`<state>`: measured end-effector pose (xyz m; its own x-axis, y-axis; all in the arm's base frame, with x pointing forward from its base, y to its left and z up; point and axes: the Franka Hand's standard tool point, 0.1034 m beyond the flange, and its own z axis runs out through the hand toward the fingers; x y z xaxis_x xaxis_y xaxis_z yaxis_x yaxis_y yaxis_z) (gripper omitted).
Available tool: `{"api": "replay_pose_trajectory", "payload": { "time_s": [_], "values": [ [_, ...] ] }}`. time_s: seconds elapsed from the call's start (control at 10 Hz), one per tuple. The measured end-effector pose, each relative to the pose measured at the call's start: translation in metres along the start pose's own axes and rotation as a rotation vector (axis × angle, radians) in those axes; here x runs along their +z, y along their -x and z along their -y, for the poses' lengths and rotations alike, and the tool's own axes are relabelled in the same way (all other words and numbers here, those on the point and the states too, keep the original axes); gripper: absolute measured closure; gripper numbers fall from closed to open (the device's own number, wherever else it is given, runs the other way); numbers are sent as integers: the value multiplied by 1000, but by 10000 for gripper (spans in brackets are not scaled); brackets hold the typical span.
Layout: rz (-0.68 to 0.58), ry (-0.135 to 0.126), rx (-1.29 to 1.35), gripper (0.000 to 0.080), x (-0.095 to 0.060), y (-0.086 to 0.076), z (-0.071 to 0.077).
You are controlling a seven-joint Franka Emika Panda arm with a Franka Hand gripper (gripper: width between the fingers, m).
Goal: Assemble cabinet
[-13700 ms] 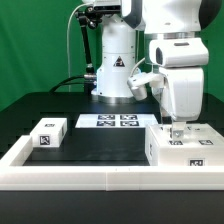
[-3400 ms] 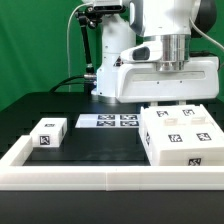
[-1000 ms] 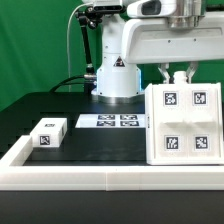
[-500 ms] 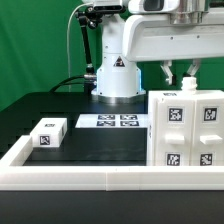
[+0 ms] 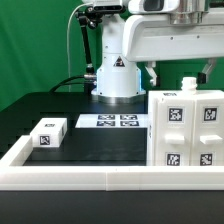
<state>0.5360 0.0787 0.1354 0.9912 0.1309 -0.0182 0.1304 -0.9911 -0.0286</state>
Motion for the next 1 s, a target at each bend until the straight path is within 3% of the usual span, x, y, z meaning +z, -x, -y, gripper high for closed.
{"api": "replay_pose_trajectory", "payload": {
  "time_s": [0.1, 0.4, 0.7, 1.0],
  "values": [
    [0, 0, 0, 19, 0, 0, 0],
    [-1, 1, -3, 3, 2, 4, -3],
    [-16, 17, 20, 3, 22, 48, -43],
    [-36, 48, -2, 3, 46, 81, -107]
  ]
}}
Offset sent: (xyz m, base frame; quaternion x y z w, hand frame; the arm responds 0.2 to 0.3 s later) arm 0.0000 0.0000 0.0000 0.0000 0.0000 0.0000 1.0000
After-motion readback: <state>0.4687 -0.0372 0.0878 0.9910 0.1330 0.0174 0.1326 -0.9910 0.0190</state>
